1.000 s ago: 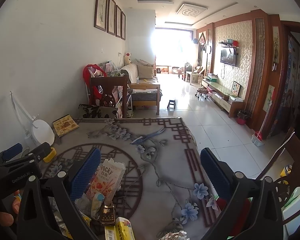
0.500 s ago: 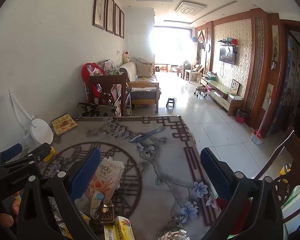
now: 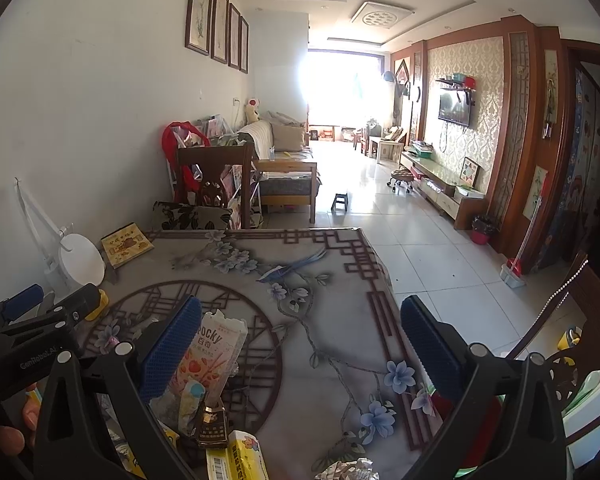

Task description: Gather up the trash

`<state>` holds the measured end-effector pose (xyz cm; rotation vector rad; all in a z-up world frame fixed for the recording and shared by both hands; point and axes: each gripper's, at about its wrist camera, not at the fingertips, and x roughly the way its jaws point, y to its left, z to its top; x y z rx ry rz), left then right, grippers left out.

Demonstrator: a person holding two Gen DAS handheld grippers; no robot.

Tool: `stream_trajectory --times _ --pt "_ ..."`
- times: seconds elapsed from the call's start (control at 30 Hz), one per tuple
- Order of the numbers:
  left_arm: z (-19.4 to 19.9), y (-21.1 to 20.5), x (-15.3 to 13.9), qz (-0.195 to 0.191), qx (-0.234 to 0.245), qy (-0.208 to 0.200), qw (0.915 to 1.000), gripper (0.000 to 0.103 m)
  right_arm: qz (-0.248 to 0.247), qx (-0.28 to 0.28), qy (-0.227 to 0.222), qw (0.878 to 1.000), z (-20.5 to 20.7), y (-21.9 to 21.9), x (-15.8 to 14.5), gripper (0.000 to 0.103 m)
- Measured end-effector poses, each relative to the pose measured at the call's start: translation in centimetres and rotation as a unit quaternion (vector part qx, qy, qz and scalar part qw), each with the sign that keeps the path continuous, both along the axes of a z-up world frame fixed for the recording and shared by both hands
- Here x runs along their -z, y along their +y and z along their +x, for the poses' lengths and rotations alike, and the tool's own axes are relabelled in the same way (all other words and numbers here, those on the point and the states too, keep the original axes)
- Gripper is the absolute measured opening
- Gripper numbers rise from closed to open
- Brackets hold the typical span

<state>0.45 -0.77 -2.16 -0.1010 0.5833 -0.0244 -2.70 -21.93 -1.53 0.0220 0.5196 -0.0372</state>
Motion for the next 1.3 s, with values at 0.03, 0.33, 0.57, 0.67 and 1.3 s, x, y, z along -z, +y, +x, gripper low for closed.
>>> stream_trajectory --times 0.03,0.33,0.57,0.67,1.3 --pt "0.1 0.1 -0.1 -0.002 -0.001 0.0 1.0 0.099 0.0 0.0 0.0 1.0 0.0 0.0 0.0 0.096" --pt "0.4 0.3 -0.2 -0.004 0.006 0.017 0.9998 0.099 0.0 0.0 0.001 1.0 0.0 0.1 0.0 0.096" --pt "0.5 0.1 -0.3 -0.003 0.014 0.021 0.9997 0.099 0.0 0.002 0.0 1.0 0.0 0.1 0.0 0.096" --pt "0.5 0.0 -0.3 -0.002 0.016 0.022 0.9996 0.099 0.001 0.002 0.0 1.0 0.0 0.2 0.0 0.096" --pt "0.1 0.9 1.5 0.068 -0.007 0.059 0.9959 0.099 0.025 -0.027 0.047 0.998 0.1 -0.3 2.0 0.096"
